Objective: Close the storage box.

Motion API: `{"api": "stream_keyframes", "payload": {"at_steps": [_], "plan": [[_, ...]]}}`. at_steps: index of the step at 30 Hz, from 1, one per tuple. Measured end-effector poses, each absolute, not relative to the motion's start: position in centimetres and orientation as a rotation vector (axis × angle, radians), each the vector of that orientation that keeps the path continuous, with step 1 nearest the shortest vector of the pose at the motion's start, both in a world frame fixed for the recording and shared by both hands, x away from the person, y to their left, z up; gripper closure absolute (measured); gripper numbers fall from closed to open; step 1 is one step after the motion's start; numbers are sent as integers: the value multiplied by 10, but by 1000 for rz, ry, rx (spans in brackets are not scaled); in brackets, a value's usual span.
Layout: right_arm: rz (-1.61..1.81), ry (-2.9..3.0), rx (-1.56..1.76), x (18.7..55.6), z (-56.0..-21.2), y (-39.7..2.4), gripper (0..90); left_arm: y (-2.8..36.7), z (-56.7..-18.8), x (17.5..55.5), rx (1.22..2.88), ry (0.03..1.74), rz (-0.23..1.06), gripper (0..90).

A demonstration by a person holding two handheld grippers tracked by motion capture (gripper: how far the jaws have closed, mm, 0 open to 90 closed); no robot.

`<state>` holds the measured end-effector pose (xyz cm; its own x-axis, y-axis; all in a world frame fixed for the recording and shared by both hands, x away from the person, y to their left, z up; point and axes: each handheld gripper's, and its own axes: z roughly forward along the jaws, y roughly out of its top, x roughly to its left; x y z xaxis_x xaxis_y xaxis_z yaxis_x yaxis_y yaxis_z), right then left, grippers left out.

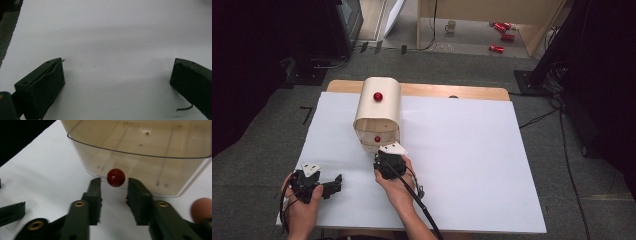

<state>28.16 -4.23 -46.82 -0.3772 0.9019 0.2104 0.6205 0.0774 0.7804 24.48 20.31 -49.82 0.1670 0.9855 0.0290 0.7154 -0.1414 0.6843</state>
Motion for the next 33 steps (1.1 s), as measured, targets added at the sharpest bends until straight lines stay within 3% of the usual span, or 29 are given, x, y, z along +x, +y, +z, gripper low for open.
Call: {"api": "stream_keyframes", "payload": {"at_steps": [2, 6, 7, 11, 19, 33], "plan": [[1197, 2021, 1492, 278, -468, -46, 489, 203, -498, 245, 1918, 1604, 668, 0], [1193, 2029, 1495, 278, -468, -53, 382, 203, -498, 245, 1918, 1604, 668, 0], [1187, 2044, 1483, 278, -466, -60, 286, 203, -498, 245, 1918, 1605, 667, 0], [1128, 2061, 1435, 273, -463, -69, 127, 203, -498, 245, 1919, 1604, 668, 0], [1170, 2087, 1418, 266, -459, -100, 30, 203, -498, 245, 1922, 1603, 668, 0], [1110, 2046, 1470, 256, -463, -151, 25, 203, -498, 245, 1922, 1603, 667, 0]]}}
